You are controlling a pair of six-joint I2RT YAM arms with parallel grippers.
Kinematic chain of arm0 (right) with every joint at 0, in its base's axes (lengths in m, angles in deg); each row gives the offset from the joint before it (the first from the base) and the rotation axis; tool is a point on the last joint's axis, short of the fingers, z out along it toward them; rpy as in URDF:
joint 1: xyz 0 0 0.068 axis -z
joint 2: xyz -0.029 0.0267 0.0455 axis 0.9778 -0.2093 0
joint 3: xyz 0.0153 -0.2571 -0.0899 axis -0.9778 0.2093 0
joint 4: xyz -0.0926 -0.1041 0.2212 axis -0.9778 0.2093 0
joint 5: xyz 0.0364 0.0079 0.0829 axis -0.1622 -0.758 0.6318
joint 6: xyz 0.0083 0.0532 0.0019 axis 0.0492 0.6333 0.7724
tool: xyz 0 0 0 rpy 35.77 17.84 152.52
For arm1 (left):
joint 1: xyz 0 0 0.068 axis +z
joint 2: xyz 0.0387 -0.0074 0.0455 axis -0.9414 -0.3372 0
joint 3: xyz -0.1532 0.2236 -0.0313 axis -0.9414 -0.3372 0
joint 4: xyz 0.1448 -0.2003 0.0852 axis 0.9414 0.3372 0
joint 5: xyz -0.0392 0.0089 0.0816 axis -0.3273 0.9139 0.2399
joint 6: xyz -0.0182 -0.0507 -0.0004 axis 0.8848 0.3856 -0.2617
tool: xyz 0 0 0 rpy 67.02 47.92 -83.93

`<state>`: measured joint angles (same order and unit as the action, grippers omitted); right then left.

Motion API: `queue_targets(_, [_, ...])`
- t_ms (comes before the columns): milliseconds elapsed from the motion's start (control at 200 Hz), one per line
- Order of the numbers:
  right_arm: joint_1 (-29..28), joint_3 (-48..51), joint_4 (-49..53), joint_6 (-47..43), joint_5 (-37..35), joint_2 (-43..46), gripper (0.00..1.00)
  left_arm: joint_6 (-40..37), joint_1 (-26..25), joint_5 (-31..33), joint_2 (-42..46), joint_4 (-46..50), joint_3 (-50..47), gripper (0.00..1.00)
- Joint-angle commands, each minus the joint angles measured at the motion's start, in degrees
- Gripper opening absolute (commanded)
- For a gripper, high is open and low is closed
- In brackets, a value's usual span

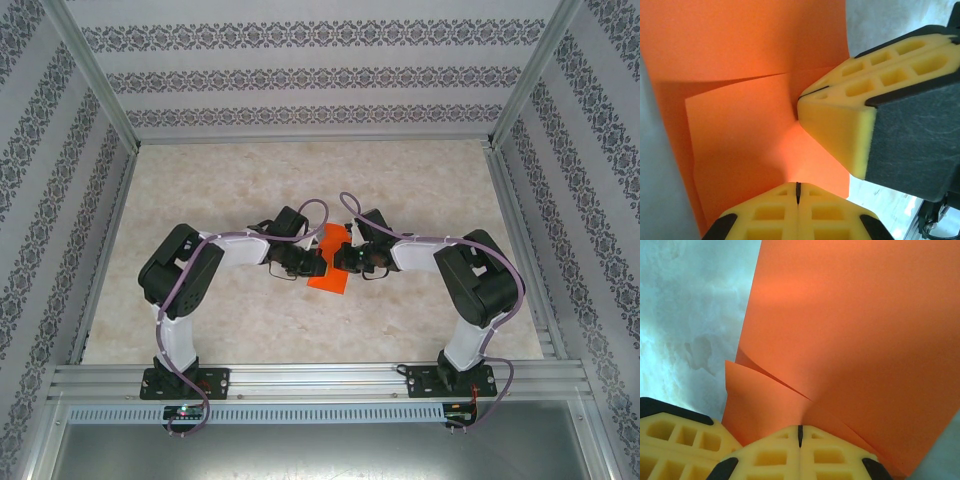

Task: Fold a paper plane with a square sheet of paper (fold left side to right side)
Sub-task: Fold the triangle a second time at the center of the table.

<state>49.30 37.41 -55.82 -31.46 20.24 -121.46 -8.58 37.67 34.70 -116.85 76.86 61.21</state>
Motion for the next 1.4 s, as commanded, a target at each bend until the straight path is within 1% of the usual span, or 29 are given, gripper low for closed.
queue_targets(0, [0.1,-0.3,3.9,-1.8,-2.3,-1.9,0.0,-1.7,-0.2,0.0,-1.4,2.0,0.8,0.07])
queue_targets(150, [0.2,-0.7,5.1,-2.3,-3.0,-1.9,0.0,-2.3,-0.2,1.5,-1.6,2.9,-0.1,0.06])
queue_targets(275, [0.4,-0.8,5.7,-2.6,-3.2,-2.0,0.0,-1.7,0.2,1.4,-0.6,2.2,-2.2,0.06])
queue_targets(460, [1.4,-0.6,5.9,-2.9,-2.0,-2.6,0.0,-1.3,1.7,1.2,2.0,1.8,-5.9,0.06])
queue_targets(769, [2.0,-0.4,6.5,-3.5,-2.2,-2.6,0.0,-1.1,4.8,1.3,6.4,1.4,-12.1,0.07])
queue_targets(1144, [2.2,-0.9,6.5,-4.0,-2.1,-1.5,0.0,-2.6,5.8,2.3,11.4,4.4,-14.7,0.06])
queue_targets(1304, [2.3,-2.0,6.0,-4.0,-1.4,1.5,0.0,-2.9,6.4,2.1,15.4,5.1,-15.3,0.09])
queue_targets(1339, [2.3,-2.0,5.6,-4.0,-1.4,2.7,0.08,-2.8,6.6,2.2,16.2,5.2,-15.2,0.11])
queue_targets(1399, [2.5,-2.0,5.3,-4.2,-1.9,4.9,0.18,-2.6,6.9,2.2,17.3,4.6,-15.2,0.14])
